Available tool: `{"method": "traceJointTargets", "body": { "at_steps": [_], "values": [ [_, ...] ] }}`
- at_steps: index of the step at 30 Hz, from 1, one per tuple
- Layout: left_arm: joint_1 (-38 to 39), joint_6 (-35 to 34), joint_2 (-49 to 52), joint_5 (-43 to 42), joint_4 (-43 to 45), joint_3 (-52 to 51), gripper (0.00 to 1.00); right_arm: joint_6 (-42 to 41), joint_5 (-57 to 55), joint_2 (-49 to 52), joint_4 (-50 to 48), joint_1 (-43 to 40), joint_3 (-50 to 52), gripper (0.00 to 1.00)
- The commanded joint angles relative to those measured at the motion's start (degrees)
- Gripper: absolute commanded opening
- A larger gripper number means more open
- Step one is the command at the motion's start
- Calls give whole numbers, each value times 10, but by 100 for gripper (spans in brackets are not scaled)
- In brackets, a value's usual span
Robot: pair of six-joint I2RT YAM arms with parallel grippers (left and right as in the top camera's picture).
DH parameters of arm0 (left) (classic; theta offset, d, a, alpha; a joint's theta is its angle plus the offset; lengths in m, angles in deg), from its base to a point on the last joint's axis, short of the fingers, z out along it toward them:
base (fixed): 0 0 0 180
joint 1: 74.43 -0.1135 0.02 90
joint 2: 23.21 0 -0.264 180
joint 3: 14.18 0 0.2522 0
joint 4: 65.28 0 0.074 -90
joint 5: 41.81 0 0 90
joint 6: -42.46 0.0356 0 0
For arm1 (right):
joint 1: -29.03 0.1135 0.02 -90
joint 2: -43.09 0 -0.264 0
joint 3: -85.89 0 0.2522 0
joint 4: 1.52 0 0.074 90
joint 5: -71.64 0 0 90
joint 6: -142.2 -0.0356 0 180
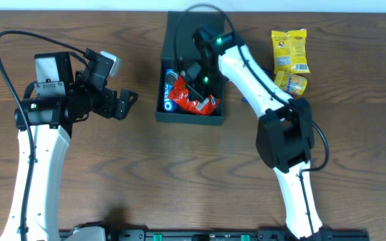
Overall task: Pack container
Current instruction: 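Push the red bag down into the box with the right gripper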
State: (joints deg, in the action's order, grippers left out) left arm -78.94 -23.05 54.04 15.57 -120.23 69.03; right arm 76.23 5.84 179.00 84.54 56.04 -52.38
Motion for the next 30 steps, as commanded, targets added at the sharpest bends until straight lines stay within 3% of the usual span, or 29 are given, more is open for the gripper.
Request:
{"method": "traceJointTargets", "body": {
  "at_steps": [1, 7, 17, 30],
  "values": [
    [-3, 12, 4, 2, -2, 8, 95, -4, 21, -7, 8, 0, -75, 1],
    [-3, 12, 4, 2, -4, 8, 95, -5, -31, -7, -28, -6, -96, 1],
    [-3, 12, 4, 2, -6, 8, 95, -43, -49, -6, -128, -17, 41, 1],
    [-3, 13, 4, 2, -5, 8, 95, -43, -47, -6, -127, -1, 117, 1]
  ]
}}
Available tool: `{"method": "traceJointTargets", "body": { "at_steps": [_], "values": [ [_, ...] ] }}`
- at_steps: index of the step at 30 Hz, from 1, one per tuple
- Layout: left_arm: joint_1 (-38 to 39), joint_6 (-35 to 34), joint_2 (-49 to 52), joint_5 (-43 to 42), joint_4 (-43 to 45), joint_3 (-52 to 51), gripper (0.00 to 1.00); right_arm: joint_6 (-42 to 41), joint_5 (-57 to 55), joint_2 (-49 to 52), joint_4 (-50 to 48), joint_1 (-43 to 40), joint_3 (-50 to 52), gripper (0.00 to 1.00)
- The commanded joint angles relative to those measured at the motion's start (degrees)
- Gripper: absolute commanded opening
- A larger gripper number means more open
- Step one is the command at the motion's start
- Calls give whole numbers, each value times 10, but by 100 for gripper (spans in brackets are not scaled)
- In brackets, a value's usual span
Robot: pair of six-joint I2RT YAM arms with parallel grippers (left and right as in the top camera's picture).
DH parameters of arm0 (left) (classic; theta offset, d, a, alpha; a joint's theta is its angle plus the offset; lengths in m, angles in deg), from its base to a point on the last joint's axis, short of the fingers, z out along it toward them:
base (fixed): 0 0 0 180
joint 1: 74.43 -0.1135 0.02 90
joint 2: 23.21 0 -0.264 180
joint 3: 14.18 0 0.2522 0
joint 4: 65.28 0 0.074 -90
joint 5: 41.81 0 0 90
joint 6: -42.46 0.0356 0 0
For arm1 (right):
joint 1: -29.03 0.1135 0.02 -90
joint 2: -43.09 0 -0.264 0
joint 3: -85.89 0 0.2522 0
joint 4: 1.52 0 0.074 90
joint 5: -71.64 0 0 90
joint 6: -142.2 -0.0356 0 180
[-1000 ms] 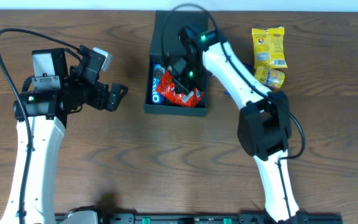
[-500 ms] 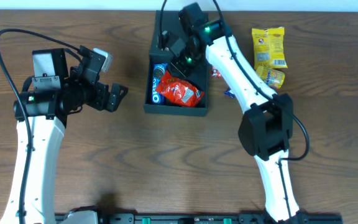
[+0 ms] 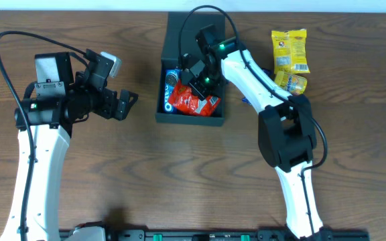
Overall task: Pack container
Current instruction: 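Push the red bag down into the box with the right gripper, then lift the right gripper out of the box and move right toward snacks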
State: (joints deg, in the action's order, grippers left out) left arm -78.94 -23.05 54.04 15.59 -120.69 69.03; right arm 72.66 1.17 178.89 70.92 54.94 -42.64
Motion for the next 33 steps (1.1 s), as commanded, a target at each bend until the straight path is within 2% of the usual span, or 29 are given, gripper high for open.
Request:
{"method": "traceJointTargets", "body": {
  "at_steps": [1, 12, 20, 27, 31, 33],
  "values": [
    [-3, 13, 4, 2, 0, 8, 95, -7, 0, -5, 9, 12, 22, 1],
    [-3, 12, 4, 2, 1, 8, 95, 6, 1, -5, 14, 16, 38, 1],
    [-3, 12, 4, 2, 0, 8, 95, 49, 69, -6, 78, 15, -6, 1],
    [-3, 12, 6, 18, -15, 8, 95, 45, 67, -6, 87, 11, -40, 1],
    [-3, 12, 13, 26, -29, 6, 95, 22, 61, -14, 106, 6, -98, 1],
    [-3, 12, 17, 26, -30, 1, 95, -10, 21, -23, 115, 2, -130, 1]
  ]
}}
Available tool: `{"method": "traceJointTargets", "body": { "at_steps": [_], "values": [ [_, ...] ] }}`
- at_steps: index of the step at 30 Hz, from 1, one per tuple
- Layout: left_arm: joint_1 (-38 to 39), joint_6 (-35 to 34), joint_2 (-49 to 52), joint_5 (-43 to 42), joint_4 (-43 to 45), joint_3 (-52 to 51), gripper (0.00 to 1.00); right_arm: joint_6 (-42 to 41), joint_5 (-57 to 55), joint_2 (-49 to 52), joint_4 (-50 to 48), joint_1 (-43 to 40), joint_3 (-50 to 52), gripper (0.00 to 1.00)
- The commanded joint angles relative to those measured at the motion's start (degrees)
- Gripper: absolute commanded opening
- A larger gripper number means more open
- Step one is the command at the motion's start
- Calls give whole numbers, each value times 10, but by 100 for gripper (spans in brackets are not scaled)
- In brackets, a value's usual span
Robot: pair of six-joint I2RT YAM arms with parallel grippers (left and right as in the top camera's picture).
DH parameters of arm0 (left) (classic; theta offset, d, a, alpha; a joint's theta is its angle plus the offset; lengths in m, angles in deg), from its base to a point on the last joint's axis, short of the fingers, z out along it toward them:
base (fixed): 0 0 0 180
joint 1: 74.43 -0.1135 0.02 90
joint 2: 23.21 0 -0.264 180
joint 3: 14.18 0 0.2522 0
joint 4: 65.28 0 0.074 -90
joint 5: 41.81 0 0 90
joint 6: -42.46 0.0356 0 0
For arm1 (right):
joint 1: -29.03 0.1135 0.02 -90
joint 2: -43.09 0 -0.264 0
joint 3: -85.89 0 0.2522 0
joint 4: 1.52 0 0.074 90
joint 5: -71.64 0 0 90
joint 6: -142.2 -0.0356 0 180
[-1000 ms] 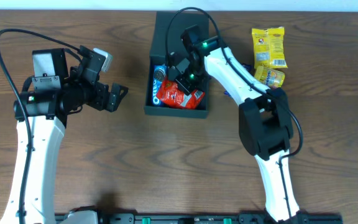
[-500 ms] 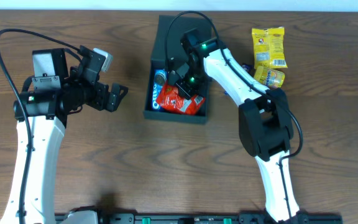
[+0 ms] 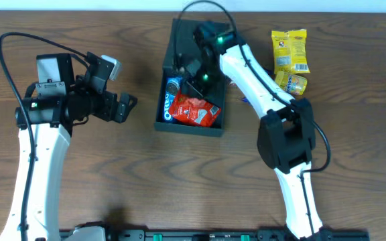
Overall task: Pack container
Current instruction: 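Lift the right gripper out of the box and move right toward snacks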
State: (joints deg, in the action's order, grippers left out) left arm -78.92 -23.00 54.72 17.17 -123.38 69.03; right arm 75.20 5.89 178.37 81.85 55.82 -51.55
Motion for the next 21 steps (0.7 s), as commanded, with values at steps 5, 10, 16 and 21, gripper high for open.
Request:
{"method": "traceJointTargets", "body": {
  "at_steps": [5, 10, 16, 21],
  "values": [
    [-3, 9, 31, 10, -4, 0, 95, -168, -181, -46, 26, -27, -63, 1],
    [-3, 0, 75, 9, -1, 0, 96, -284, -243, -47, 72, -60, -52, 1],
    [-3, -13, 138, -30, 24, 0, 96, -372, -243, -47, 69, -99, -14, 1],
    [-3, -23, 168, -35, 33, 0, 96, -377, -238, -47, 12, -112, 41, 1]
  ]
}}
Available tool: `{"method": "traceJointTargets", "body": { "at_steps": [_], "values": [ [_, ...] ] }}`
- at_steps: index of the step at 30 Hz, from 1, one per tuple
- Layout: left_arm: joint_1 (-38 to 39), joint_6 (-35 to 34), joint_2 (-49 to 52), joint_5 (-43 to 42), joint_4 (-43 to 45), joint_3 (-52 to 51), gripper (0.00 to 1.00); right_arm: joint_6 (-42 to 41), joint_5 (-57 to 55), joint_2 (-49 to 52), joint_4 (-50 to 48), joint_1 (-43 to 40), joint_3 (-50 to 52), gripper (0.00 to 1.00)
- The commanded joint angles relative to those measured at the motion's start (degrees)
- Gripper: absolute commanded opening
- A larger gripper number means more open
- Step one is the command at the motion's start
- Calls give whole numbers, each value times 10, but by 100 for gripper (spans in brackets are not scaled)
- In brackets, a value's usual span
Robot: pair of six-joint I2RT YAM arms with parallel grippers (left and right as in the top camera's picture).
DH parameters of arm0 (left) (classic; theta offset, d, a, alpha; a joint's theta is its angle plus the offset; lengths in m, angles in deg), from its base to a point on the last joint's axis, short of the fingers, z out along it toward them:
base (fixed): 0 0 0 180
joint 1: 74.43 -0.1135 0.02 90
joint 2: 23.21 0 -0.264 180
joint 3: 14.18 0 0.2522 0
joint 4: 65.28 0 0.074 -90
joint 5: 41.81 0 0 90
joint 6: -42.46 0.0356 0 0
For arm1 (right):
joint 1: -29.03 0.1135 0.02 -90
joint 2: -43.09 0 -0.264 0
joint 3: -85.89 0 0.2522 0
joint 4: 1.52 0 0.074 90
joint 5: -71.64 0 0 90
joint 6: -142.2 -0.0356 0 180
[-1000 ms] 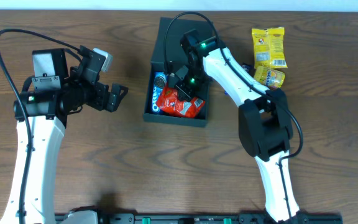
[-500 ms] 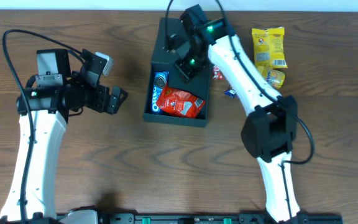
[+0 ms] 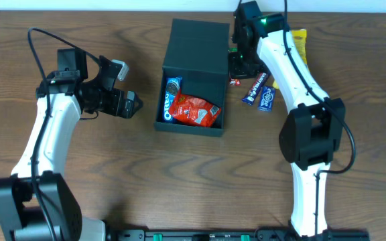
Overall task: Pack container
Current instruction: 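Lift the right gripper out of the box and move right toward snacks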
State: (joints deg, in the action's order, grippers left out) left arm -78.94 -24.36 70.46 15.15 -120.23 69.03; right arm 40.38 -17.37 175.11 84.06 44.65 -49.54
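Observation:
The black container (image 3: 191, 119) stands mid-table with its lid (image 3: 196, 47) folded back. Inside lie a blue Oreo pack (image 3: 171, 94) on the left and a red snack bag (image 3: 194, 110) beside it. My right gripper (image 3: 236, 67) hangs just outside the container's right wall, above a small red-ended sweet (image 3: 234, 82) and close to two dark blue candy bars (image 3: 260, 94); its jaws are dark against the box and unreadable. My left gripper (image 3: 130, 105) sits left of the container, open and empty.
A yellow snack bag (image 3: 299, 41) lies at the back right, mostly hidden behind my right arm. The left arm's cable loops over the table's back left. The table's far edge runs just behind the lid.
My right gripper was inside the container over the red bag; now it is outside, by the right wall above the candy bars. The left arm has swung closer to the container.
My right gripper was down in the container on the red bag at the first two moments. Then the bag lay flatter towards the front and the container sat slightly turned. Now the gripper is out at the right and the candy bars show.

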Motion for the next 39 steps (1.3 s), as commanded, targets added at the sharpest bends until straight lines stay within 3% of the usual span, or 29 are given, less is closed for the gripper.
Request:
{"method": "traceJointTargets", "body": {
  "at_steps": [1, 12, 25, 35, 38, 39],
  "values": [
    [-3, -10, 13, -16, 1, 0, 96, -29, 0, -14, -27, 1, 37, 1],
    [-3, -10, 13, -15, 1, 0, 96, 8, 111, -14, -197, 10, 103, 1],
    [-3, -9, 13, -15, 9, 0, 95, 63, 128, -14, -233, 24, 103, 1],
    [-3, -9, 13, -15, 9, 0, 95, 63, 88, -33, -216, 6, 66, 1],
    [-3, -10, 13, -15, 9, 0, 95, 63, 8, -55, -210, -12, 34, 2],
    [-3, -10, 13, -15, 9, 0, 96, 63, -24, -63, -213, -20, 27, 9]
  ]
}}
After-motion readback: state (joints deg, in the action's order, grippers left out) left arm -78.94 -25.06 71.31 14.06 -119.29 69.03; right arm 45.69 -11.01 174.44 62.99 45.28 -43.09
